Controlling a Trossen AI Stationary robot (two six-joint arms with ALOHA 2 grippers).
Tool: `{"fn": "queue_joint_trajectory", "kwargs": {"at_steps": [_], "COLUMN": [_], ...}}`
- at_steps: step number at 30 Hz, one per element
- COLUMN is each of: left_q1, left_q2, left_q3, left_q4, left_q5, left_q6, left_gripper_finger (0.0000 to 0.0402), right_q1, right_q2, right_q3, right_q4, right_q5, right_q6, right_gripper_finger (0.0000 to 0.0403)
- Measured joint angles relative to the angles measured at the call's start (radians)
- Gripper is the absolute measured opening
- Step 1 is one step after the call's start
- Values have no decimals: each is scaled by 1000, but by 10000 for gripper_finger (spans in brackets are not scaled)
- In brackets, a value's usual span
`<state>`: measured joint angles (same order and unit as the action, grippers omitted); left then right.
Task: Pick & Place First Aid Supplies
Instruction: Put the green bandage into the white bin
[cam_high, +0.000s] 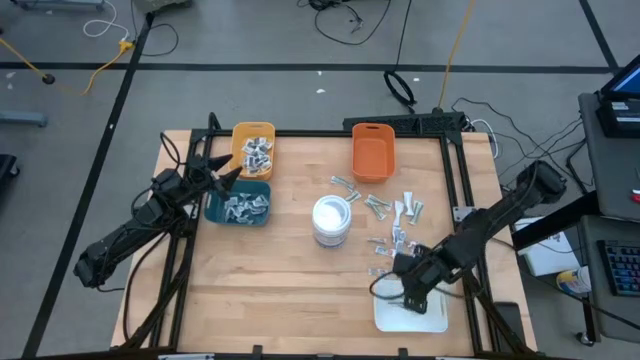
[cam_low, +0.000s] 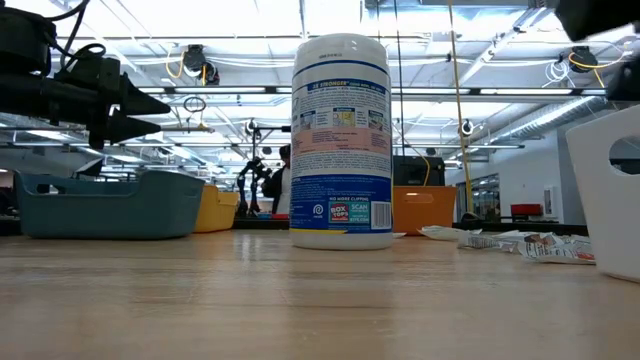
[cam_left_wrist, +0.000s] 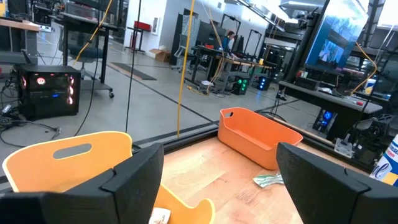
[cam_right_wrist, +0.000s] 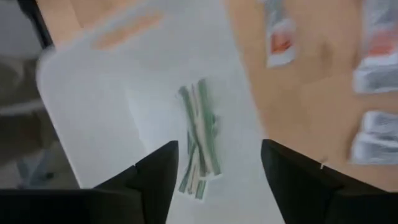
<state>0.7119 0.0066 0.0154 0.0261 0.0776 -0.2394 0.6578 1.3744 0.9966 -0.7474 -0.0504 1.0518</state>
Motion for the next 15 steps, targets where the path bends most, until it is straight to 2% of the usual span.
{"fn": "queue_joint_trajectory", "kwargs": {"at_steps": [4,11,15], "left_q1": [0,0,0], "left_q2": [0,0,0], "left_q3": [0,0,0], "left_q4": [0,0,0], "left_q5": [0,0,0], "left_q6": [0,0,0], "left_gripper_finger": [307,312,322], "right_q1": [-21,-66,-138], "right_q2": [-90,-188,-223], "right_q3": [0,0,0], "right_q4": [-41,-73,-80], "right_q5": [54,55,96], "right_q6": [3,3,3], "right_gripper_finger": [237,232,224]}}
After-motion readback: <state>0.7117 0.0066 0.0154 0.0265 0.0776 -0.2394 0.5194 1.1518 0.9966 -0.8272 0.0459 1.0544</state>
